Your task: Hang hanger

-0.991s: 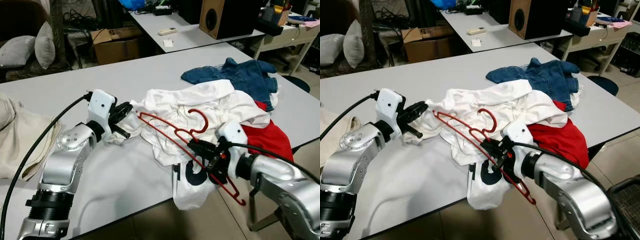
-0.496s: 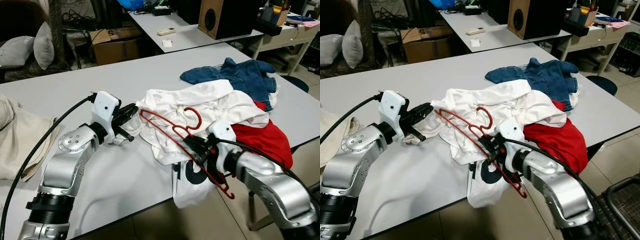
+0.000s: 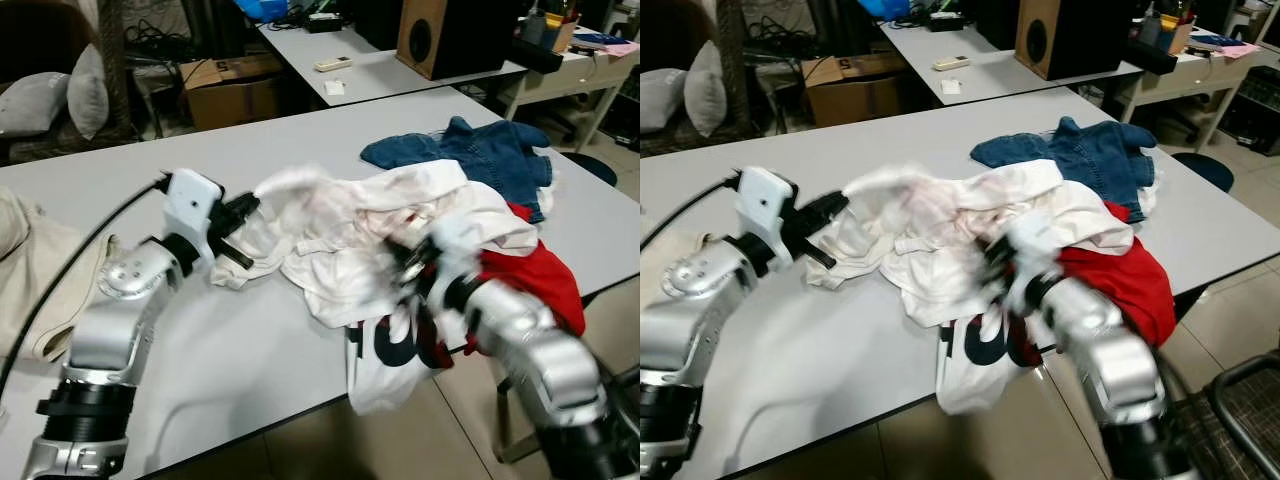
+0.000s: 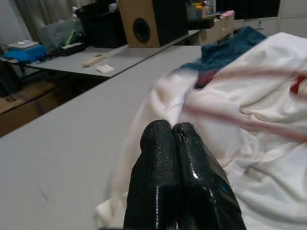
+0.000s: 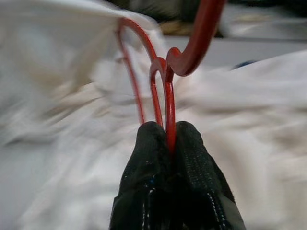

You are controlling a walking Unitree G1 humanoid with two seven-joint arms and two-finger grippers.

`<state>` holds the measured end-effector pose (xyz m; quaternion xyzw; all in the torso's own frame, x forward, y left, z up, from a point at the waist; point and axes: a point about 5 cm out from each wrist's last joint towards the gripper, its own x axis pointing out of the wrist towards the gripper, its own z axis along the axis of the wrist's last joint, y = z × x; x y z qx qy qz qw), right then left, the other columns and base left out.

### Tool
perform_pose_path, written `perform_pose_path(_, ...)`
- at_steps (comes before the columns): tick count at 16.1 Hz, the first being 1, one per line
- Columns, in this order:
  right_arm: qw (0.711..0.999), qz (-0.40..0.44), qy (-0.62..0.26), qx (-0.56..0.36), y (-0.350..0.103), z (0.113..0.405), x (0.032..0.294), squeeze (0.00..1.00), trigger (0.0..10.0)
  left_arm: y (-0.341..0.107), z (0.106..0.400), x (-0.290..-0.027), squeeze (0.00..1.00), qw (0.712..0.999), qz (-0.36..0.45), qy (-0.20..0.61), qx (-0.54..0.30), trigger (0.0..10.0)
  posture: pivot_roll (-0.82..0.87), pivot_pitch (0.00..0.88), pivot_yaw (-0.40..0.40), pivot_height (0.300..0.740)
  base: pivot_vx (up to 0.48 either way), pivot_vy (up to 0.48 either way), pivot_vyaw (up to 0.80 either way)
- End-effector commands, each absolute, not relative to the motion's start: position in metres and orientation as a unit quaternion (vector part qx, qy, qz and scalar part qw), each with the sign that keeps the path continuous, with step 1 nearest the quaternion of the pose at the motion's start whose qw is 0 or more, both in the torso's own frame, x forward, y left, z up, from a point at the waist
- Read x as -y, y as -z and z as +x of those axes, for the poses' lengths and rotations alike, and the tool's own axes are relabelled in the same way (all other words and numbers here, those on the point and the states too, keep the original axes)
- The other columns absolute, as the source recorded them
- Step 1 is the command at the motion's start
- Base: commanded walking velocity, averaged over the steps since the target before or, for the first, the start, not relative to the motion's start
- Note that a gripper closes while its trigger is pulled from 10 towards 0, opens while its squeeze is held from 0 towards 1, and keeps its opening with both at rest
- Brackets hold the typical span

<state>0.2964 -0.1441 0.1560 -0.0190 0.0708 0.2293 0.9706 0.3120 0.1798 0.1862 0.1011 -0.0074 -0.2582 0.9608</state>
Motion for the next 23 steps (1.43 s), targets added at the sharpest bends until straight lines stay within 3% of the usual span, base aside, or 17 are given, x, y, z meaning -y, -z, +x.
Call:
perform_pose_path(1,0.987,0.024,-0.155,-0.044,-0.165,0.305,0.163,0.00,10.0,-0.200,0.313,-0.180,0.00,0.960,0.106,0.256,0.038,0.0,-0.04,0.000,0.035,0.740,0.000,0.000,0.00)
perform_pose_path(3,0.984,0.097,-0.149,-0.018,-0.178,0.306,0.169,0.00,10.0,-0.205,0.313,-0.181,0.00,0.960,0.102,0.254,0.056,0.0,-0.04,0.000,0.033,0.740,0.000,0.000,0.00)
perform_pose_path(5,0.970,0.122,-0.207,-0.028,-0.181,0.299,0.161,0.00,10.0,-0.211,0.313,-0.176,0.00,0.956,0.092,0.265,0.080,0.0,-0.05,0.000,0.032,0.740,0.000,0.000,0.00)
perform_pose_path(9,0.942,0.078,-0.296,-0.139,-0.151,0.275,0.147,0.00,10.0,-0.214,0.314,-0.165,0.00,0.952,0.082,0.280,0.091,0.0,-0.05,0.000,0.030,0.740,0.000,0.000,0.00)
perform_pose_path(15,0.920,0.074,-0.351,-0.158,-0.158,0.266,0.137,0.00,10.0,-0.220,0.316,-0.162,0.00,0.951,0.076,0.281,0.106,0.0,-0.05,0.000,0.028,0.740,0.000,0.000,0.00)
perform_pose_path(20,0.911,0.056,-0.374,-0.164,-0.157,0.281,0.121,0.00,10.0,-0.225,0.313,-0.153,0.00,0.943,0.066,0.309,0.108,0.0,-0.04,0.000,0.022,0.740,0.000,0.000,0.00)
perform_pose_path(23,0.937,0.042,-0.322,-0.125,-0.165,0.301,0.117,0.00,10.0,-0.225,0.306,-0.149,0.00,0.932,0.070,0.340,0.101,0.0,-0.04,0.000,0.019,0.740,0.000,0.000,0.00)
